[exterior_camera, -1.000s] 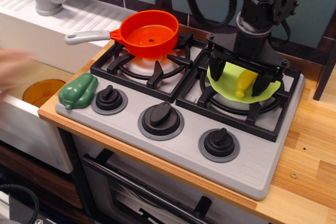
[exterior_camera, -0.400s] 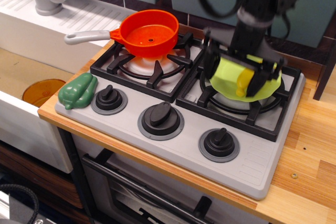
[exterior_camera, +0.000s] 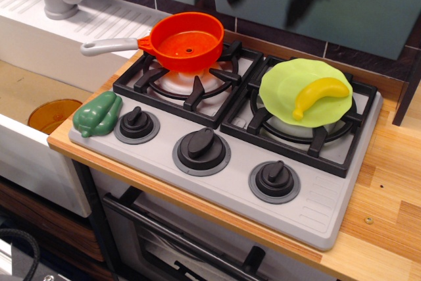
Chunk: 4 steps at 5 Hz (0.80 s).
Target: End effector transition from object to object
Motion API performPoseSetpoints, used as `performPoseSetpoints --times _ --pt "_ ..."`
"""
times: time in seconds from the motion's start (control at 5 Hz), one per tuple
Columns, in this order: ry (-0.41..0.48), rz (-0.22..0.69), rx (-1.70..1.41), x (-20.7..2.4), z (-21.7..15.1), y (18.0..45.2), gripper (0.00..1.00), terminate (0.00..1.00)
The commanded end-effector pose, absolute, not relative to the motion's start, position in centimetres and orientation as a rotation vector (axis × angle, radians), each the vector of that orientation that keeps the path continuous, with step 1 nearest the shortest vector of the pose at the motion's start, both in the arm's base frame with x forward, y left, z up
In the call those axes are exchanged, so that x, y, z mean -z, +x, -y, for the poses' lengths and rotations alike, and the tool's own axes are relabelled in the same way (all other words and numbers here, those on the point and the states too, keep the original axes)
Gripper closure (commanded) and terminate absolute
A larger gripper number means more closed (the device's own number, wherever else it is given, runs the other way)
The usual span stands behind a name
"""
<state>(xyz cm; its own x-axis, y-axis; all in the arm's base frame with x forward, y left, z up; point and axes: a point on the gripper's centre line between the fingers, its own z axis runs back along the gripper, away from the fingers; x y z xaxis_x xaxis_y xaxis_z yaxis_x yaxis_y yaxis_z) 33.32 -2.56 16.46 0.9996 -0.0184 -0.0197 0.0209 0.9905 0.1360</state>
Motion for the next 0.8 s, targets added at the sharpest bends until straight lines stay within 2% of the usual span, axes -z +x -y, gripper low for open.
performPoseSetpoints --times 0.0,0.4,0.6 --pt "0.135 0.076 0.065 -19.4 -5.5 30.9 0.0 0.0" --pt "0.111 0.224 0.12 -12.6 -10.7 29.0 0.0 0.0" --pt "0.088 0.263 0.118 -9.6 -11.8 28.6 0.0 0.0"
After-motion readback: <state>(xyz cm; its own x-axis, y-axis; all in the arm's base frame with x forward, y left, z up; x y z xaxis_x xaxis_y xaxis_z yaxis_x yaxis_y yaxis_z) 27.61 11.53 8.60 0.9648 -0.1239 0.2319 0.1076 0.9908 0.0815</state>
